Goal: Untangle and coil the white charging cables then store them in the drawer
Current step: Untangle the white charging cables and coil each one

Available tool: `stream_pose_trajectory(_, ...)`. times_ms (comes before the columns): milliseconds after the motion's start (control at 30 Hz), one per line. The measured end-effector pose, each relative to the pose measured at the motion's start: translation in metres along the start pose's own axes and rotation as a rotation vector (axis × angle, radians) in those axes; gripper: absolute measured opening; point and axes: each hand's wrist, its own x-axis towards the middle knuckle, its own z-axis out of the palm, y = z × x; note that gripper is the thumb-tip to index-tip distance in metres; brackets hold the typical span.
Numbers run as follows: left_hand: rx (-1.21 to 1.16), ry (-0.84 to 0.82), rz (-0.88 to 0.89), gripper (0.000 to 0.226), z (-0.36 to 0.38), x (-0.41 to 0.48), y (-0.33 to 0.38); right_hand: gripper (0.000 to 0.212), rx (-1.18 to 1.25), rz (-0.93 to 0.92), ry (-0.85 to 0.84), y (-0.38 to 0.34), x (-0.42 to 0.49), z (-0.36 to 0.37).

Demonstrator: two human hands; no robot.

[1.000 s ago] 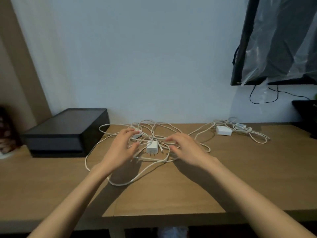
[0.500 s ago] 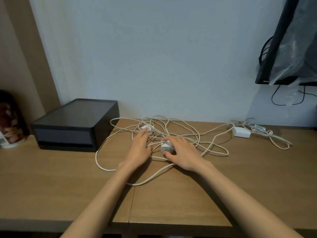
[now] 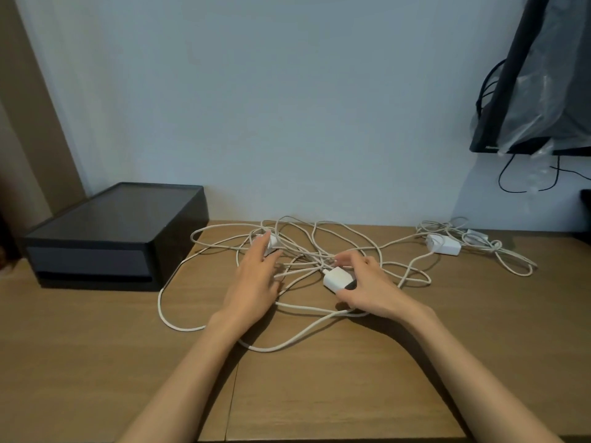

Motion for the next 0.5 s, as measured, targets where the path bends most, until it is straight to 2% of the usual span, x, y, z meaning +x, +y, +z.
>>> stream_pose_trajectory(167, 0.046, -0.034, 0.143, 0.041, -0.001, 0.002, 0.008, 0.051, -0.285, -0.064, 0.131, -0.007, 0.012, 0.010)
stream_pose_trajectory(267, 0.069, -0.085, 0.163, 0.030, -0.003, 0.006, 0.006, 0.045, -0.364, -0.085, 0.123, -0.008, 0.013, 0.008)
stream_pose_trajectory(333, -0.032, -0.169, 0.127, 0.030, -0.008, 0.008, 0.007, 0.043, -0.371, -0.111, 0.117, -0.005, 0.010, 0.007)
stream_pose_trajectory(400, -0.181, -0.221, 0.064, 0.040, -0.014, 0.010, 0.009, 0.043, -0.352, -0.134, 0.118, -0.002, 0.006, 0.006)
stream_pose_trajectory(500, -0.261, -0.204, -0.012, 0.029, -0.016, 0.011, 0.012, 0.041, -0.327, -0.161, 0.133, 0.003, 0.002, 0.003)
